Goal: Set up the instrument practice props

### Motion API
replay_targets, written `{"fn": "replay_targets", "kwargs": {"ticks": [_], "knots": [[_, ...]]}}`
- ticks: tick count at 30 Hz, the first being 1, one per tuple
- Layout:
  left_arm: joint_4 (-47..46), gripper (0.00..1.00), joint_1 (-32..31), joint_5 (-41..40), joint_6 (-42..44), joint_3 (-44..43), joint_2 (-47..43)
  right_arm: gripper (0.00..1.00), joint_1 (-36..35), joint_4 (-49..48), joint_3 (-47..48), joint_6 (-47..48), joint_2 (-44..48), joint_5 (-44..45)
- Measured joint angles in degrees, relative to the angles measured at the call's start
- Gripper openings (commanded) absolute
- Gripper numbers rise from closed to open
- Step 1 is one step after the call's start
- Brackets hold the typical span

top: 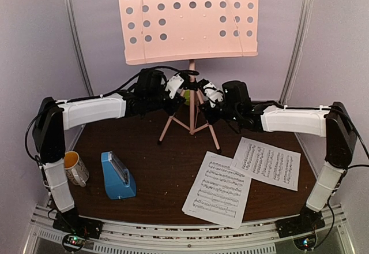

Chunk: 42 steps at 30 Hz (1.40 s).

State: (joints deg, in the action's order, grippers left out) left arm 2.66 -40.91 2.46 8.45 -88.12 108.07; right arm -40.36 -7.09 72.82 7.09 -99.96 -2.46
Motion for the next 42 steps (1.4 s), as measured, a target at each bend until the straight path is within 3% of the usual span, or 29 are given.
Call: {"fn": "replay_targets", "kwargs": {"ticks": [13,33,40,42], "knots": [[5.9,0.0,0.3,3.8,3.6,-6.1,2.2,0.0,0.6,-3.3,-3.6,-3.0,2.3,-1.0],[8.8,0.02,1.7,9.2,2.1,-6.3,2.4,0.0,-0.2,0.4,-3.7,-9.2,3.3,-3.3],[8.9,0.11,1.8,8.7,2.5,-6.3,2.4,0.01,-1.2,0.5,-3.7,-10.1,3.3,-0.9],[8.9,0.21,1.8,8.7,2.6,-6.3,2.4,0.13,-1.4,0.6,-3.6,-10.1,3.3,-0.4]]}}
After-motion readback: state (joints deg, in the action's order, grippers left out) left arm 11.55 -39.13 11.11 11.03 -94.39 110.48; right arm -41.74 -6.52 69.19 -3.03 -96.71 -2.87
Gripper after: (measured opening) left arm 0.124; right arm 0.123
